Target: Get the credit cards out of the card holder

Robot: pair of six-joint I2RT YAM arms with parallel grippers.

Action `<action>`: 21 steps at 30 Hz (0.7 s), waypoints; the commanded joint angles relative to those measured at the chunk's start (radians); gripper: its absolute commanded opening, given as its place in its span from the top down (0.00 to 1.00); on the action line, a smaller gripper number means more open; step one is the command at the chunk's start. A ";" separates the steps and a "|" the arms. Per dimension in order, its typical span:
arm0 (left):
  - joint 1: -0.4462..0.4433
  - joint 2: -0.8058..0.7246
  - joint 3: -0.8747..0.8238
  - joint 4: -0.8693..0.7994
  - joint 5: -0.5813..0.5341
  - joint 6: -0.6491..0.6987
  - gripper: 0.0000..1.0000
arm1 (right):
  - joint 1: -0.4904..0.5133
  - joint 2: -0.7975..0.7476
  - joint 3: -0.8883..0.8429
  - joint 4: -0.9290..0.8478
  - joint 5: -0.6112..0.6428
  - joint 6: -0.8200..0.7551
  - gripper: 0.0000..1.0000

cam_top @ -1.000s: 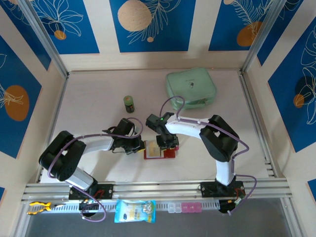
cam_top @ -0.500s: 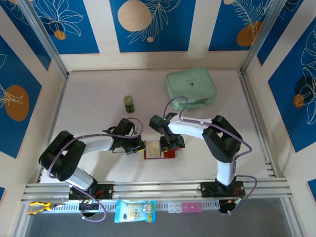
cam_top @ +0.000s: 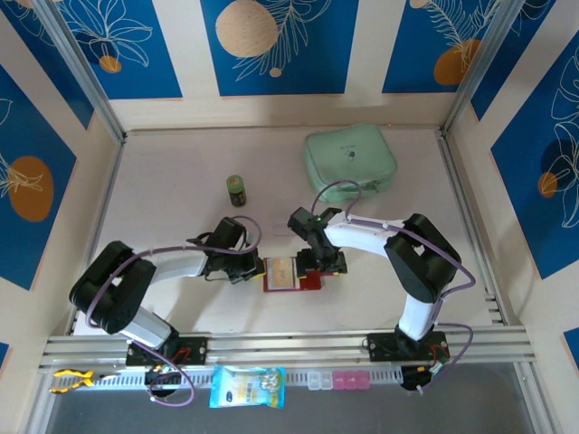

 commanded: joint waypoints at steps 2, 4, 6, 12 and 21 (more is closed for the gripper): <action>-0.007 -0.040 0.027 -0.129 -0.059 0.032 1.00 | -0.004 0.047 -0.061 0.056 -0.063 -0.007 0.15; -0.008 -0.058 0.051 -0.168 -0.075 0.046 1.00 | -0.004 0.046 -0.065 0.060 -0.067 -0.007 0.15; -0.007 -0.073 0.072 -0.200 -0.084 0.056 1.00 | -0.005 0.043 -0.061 0.051 -0.065 -0.006 0.15; -0.040 -0.120 0.141 -0.286 -0.143 0.060 0.88 | 0.001 -0.015 -0.009 -0.004 -0.040 0.010 0.20; -0.086 -0.100 0.138 -0.235 -0.120 0.019 0.87 | 0.009 -0.123 0.047 -0.008 -0.078 0.036 0.29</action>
